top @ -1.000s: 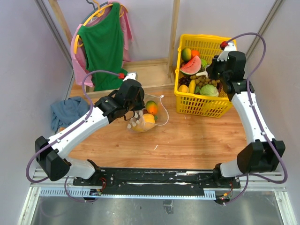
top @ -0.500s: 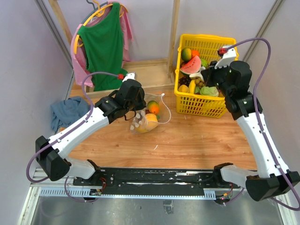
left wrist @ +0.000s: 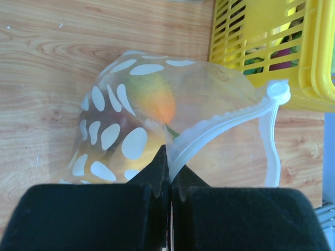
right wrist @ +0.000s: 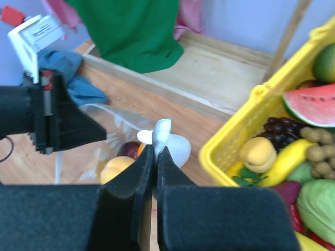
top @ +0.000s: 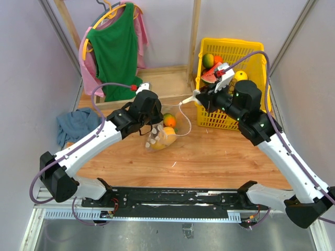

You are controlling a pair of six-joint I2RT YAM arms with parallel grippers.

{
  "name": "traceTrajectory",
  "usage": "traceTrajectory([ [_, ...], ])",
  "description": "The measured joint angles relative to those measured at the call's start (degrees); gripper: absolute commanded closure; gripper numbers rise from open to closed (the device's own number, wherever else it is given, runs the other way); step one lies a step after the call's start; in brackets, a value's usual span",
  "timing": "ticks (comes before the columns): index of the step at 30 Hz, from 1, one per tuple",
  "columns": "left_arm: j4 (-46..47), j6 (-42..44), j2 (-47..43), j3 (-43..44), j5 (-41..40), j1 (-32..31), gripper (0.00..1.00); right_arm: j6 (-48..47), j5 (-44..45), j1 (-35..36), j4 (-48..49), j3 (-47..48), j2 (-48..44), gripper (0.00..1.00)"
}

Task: Place the food in the zip-top bag and seal the zipper
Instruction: Place the fake vegetable in the zipper food storage bag.

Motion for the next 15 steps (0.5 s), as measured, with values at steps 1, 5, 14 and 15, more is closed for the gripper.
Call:
traceTrajectory([
  [1, 0.0, -0.1, -0.1, -0.2, 0.0, 0.0, 1.00, 0.0, -0.1, 1.2, 0.1, -0.4, 0.0, 0.99],
  [5, 0.0, -0.4, -0.6, -0.4, 0.0, 0.0, 1.00, 0.0, -0.3, 4.7, 0.6, -2.3, 0.3, 0.99],
  [14, 0.3, -0.5, -1.3, -0.4, 0.0, 0.0, 1.00, -0.6, 0.3, 12.0, 0.9, -4.0, 4.5, 0.99],
  [15, 0.3, -0.5, -1.3, -0.4, 0.0, 0.0, 1.00, -0.7, 0.4, 12.5, 0.9, -4.2, 5.0, 0.99],
])
